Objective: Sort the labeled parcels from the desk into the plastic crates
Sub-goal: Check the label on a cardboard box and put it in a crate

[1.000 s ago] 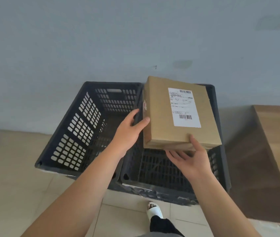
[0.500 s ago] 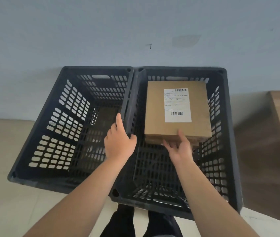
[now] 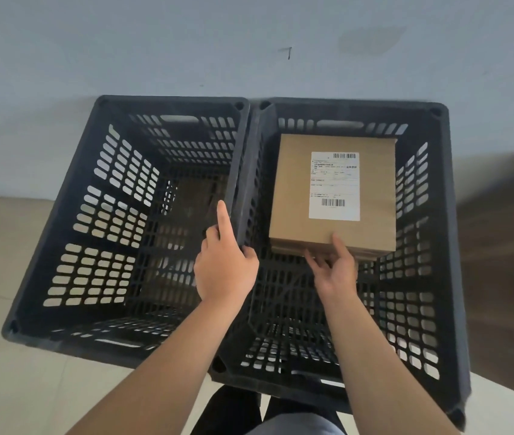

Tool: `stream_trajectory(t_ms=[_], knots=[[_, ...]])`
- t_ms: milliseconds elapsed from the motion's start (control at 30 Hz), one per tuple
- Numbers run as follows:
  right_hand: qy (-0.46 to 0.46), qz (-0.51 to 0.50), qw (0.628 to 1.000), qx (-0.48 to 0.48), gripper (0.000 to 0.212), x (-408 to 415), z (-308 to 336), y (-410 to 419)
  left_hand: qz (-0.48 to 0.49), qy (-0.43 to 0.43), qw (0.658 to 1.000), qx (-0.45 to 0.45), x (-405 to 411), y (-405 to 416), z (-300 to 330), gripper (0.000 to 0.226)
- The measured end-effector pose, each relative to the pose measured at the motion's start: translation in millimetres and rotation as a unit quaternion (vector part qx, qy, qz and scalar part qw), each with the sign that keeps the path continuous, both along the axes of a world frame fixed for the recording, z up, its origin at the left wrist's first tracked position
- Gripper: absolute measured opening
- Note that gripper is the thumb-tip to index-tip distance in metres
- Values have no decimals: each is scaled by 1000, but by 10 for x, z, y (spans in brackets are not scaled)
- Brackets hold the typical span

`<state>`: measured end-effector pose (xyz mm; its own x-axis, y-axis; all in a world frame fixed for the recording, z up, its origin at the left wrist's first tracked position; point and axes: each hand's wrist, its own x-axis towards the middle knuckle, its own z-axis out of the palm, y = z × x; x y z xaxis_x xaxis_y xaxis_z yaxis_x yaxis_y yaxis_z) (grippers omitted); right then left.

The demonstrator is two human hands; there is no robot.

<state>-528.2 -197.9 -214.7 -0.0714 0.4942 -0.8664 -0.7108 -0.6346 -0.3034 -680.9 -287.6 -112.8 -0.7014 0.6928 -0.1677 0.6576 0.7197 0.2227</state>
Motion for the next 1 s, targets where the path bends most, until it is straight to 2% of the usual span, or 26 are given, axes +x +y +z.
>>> stream_trajectory(t_ms=[333, 633, 733, 800, 900, 1000], knots=[[-52, 44, 997, -19, 64, -5, -16, 12, -10, -2, 1000, -12, -11, -3, 31, 95], [-60, 50, 997, -16, 67, -40, 221, -2, -8, -31, 999, -11, -26, -5, 42, 93], [-96, 60, 994, -11, 79, -16, 437, -68, -5, -86, 996, -5, -44, -3, 87, 94], [-123, 60, 991, -1, 80, 7, 662, -187, 6, -160, 987, 3, -93, -1, 143, 96], [-128, 55, 990, 17, 64, 90, 1104, -461, 26, -254, 966, 36, -214, -31, 291, 96], [-127, 66, 987, 66, 51, 221, 1518, -842, 8, -262, 961, 89, -302, -188, 481, 90]])
